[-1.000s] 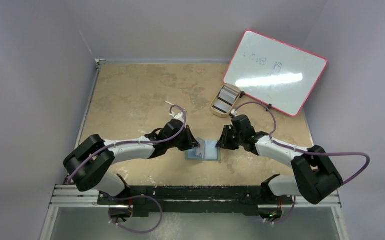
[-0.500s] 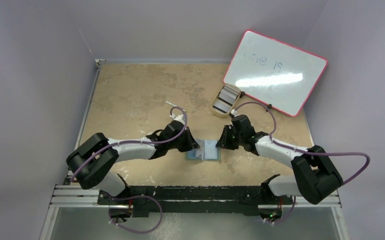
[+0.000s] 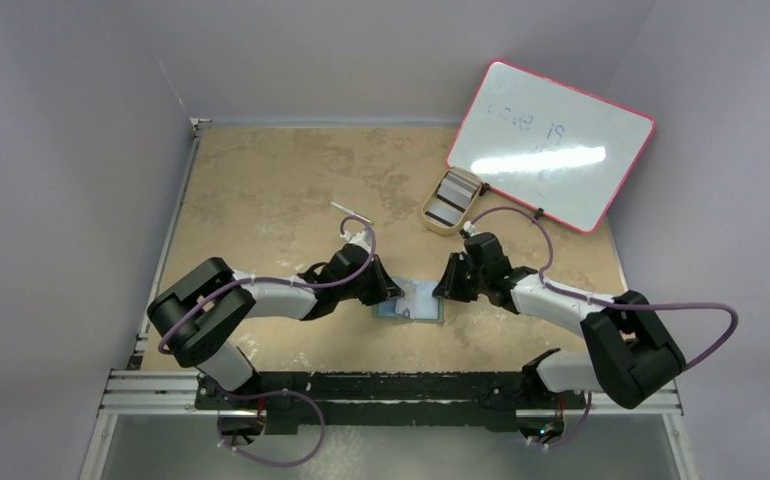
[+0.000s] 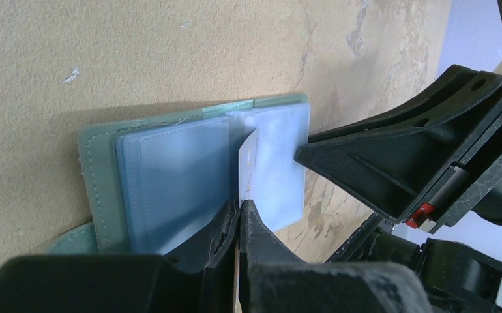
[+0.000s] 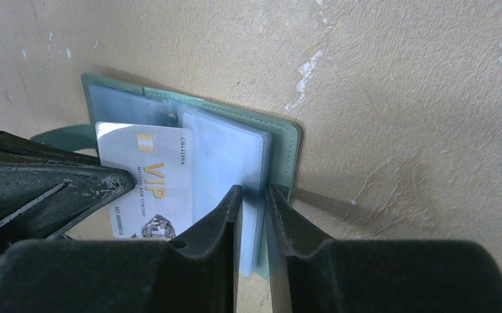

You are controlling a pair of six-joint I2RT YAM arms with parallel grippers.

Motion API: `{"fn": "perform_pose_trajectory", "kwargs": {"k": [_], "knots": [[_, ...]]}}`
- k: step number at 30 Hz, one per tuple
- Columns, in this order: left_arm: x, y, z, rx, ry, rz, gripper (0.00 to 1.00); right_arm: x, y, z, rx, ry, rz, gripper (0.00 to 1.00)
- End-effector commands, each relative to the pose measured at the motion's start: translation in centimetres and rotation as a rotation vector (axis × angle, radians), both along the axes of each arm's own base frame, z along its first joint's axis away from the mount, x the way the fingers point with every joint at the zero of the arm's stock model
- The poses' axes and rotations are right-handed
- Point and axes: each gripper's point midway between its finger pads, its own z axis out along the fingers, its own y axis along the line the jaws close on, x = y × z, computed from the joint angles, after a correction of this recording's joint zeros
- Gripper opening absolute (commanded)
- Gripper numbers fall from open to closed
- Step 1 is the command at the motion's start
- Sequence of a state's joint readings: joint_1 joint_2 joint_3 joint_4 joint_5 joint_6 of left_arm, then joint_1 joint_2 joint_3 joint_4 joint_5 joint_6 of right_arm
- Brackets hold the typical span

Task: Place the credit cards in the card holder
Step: Insert the credit card into the card holder.

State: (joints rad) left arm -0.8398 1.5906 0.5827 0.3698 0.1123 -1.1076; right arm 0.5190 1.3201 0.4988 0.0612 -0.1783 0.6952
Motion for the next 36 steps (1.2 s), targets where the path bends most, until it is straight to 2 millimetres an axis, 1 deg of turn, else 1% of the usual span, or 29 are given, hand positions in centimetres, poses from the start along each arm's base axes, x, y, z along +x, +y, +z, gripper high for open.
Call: {"fn": "perform_pose_trajectory", "kwargs": {"k": [1, 6, 11, 17, 24, 31, 36], "knots": [[0.6, 0.5, -0.6, 0.018, -0.021, 0.029, 0.00, -0.3, 0.1, -0.3, 0.008, 0.005, 0.005, 0.21], [1.0, 1.2, -0.9, 0.051, -0.042, 0.056, 0.00, -0.4, 0.1, -0.5, 0.011, 0.010, 0.003, 0.21], [1.3, 1.0, -1.1, 0.038, -0.052, 0.063, 0.00, -0.6, 0.2, -0.5, 0.020, 0.013, -0.001, 0.21], [0.9, 0.2, -1.9, 0.015, -0.026, 0.037, 0.00, -0.8, 0.2, -0.7, 0.034, 0.020, -0.012, 0.21], [0.2, 0.7, -2.7, 0.056, -0.012, 0.017, 0.00, -0.7, 0.3, -0.6, 0.041, 0.019, -0.017, 0.21], [-0.3, 1.3, -2.4, 0.121, -0.023, -0.033, 0.00, -0.5, 0.1, -0.5, 0.024, 0.011, -0.018, 0.21], [-0.6, 1.1, -2.4, 0.137, -0.015, -0.072, 0.00, -0.2, 0.1, -0.2, 0.018, -0.003, -0.016, 0.21]]}}
